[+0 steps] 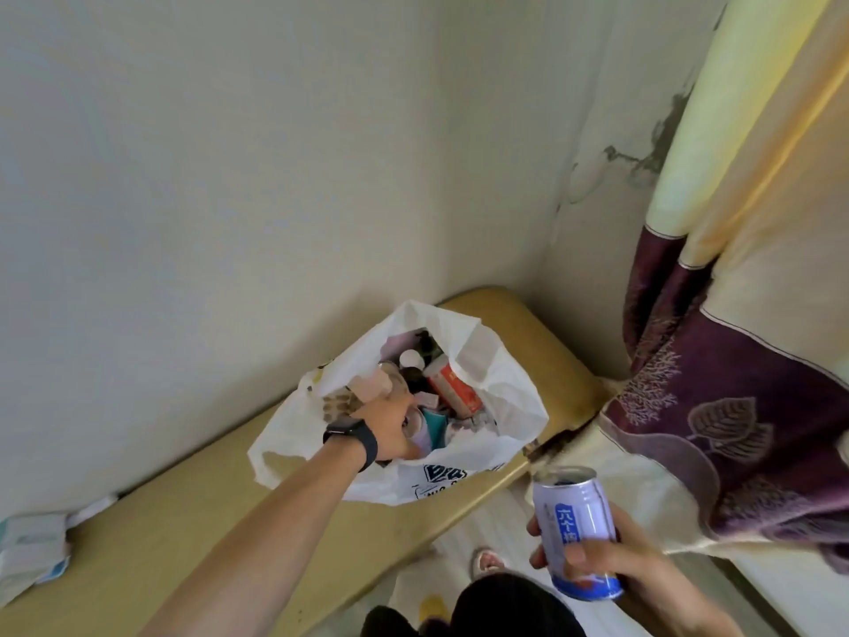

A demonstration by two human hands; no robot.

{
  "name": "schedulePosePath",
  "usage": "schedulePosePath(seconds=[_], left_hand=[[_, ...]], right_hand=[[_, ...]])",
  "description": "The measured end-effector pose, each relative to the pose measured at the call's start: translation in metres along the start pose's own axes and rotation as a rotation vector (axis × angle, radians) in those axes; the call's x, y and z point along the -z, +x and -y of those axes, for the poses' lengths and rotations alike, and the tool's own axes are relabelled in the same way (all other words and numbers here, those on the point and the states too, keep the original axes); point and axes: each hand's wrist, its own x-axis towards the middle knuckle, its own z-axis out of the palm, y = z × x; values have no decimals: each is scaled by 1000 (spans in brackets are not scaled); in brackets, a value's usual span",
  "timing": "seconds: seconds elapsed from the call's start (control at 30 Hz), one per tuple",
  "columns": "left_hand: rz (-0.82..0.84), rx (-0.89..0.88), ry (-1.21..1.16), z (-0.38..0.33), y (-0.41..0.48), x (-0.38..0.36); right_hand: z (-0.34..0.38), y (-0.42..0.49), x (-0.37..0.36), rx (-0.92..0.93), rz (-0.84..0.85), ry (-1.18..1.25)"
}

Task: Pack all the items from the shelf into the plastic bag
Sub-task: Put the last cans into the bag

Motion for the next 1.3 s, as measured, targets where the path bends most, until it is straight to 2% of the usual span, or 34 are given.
schedulePosePath(seconds=[0.1, 0.2, 0.43, 0.5, 0.57, 0.7, 0.77, 0.83, 0.93, 1.1, 1.23, 1.3], left_hand=[[-24, 62, 105, 1, 9, -3], [-140, 100, 188, 6, 8, -10], [-290, 66, 201, 17, -37, 2], [-327, 31, 155, 20, -61, 5], [-249, -4, 118, 23, -85, -1], [-62, -36, 315, 23, -113, -28], [-81, -70, 352, 20, -122, -43], [-173, -88, 335, 16, -131, -56], [-314, -98, 280, 10, -138, -67], [-342, 37, 216, -4, -117, -68], [-115, 35, 300, -6, -109, -77], [-66, 5, 271, -8, -113, -85]], right_hand=[[3, 2, 5, -1, -30, -48], [5, 4, 7, -33, -35, -86], [21, 25, -18, -126, -120, -80], [30, 41, -32, -106, -159, -173], [43, 61, -48, -35, -184, -305], [69, 110, -76, 157, -159, -490], [74, 139, -83, 222, -173, -602], [70, 164, -88, 252, -196, -729], [48, 188, -87, 215, -190, -903], [2, 193, -72, 193, -158, -980], [-7, 185, -54, 106, 1, -986], [-5, 176, -46, 49, 40, -1117]])
